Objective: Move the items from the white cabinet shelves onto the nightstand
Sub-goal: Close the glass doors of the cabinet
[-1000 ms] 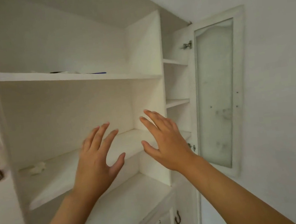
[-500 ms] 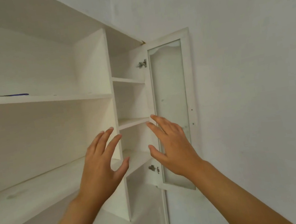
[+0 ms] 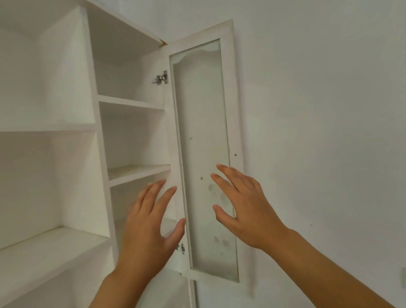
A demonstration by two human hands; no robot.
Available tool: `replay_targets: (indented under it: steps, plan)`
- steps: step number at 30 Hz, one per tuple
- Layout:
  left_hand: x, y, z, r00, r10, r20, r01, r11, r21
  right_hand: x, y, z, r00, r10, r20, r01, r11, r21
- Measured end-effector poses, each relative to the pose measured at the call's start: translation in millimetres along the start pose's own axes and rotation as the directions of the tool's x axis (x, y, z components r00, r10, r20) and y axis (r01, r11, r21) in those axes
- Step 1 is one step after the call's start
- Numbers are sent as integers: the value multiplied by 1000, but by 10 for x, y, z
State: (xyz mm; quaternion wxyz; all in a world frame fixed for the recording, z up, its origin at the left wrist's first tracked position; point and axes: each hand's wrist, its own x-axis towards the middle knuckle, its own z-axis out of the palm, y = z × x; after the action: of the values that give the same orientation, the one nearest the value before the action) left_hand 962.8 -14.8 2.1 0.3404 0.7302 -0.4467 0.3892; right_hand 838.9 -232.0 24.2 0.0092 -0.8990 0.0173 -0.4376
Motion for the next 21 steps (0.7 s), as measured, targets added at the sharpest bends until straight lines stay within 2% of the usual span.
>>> replay_targets:
  steps: [6,12,18,21]
  plan:
    - [481,-304,679,996,89,1,-89,996,-17,265,524,393,999,47,-26,-48,998,-33]
    - [1058,-560,1437,985,174,6,-172,978,-119,510,1100,664,989,147,-32,-149,986,-79]
    - [1470,-700,2206,977,211,14,-204,956,-211,605,1566,889,965,252,-75,-260,954,-147]
    - [1498,-729,2613,976,213,32,-199,949,-243,592,1745,1029,956,290,-47,-294,936,-192]
